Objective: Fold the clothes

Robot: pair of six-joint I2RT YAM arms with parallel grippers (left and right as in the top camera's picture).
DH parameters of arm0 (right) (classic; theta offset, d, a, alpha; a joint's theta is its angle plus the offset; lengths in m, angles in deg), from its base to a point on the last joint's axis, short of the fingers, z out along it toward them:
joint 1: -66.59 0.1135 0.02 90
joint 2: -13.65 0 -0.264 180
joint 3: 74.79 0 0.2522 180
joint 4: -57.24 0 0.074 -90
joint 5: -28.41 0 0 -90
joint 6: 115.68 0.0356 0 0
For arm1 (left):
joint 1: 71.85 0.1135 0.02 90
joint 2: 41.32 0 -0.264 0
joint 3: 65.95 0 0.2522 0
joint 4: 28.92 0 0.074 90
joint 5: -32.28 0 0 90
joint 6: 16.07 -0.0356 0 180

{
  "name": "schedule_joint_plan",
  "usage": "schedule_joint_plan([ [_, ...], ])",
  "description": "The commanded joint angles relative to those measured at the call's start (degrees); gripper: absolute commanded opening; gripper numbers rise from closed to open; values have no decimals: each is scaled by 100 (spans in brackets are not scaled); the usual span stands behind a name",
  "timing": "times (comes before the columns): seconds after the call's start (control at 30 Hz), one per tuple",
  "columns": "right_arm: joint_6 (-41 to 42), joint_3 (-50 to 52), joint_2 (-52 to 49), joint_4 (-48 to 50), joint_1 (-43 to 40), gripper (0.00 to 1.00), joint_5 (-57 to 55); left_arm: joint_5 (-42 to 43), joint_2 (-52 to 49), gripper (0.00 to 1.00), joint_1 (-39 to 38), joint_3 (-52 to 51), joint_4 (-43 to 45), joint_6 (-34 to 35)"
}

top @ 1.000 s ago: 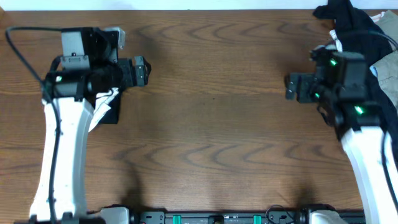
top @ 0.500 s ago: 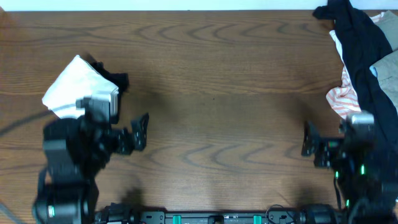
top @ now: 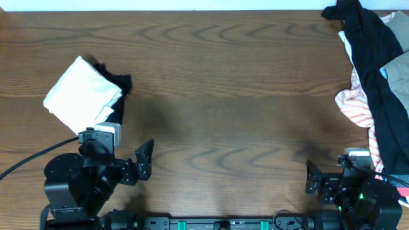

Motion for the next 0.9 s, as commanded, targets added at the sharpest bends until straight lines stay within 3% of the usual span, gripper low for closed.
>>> schedule_joint_plan([
  [0.0, 76, 22, 24, -9, -20, 99, -55, 15, 15, 98, 9, -44, -4, -57],
  [0.2, 74, 22, 26, -2, -20, 99, -55, 15, 15, 98, 9, -44, -2, -57],
  [0.5, 50, 293, 1182, 553, -44, 99, -188, 17, 15, 98, 9, -44, -2, -57],
  [0.67, -365, 1064, 1429, 1615, -70, 99, -186, 15, 15, 98, 9, -44, -2, -57],
  [0.87, -861, 2498, 1478, 4116, -68, 99, -208, 15, 15, 98, 9, -44, -2, -57],
])
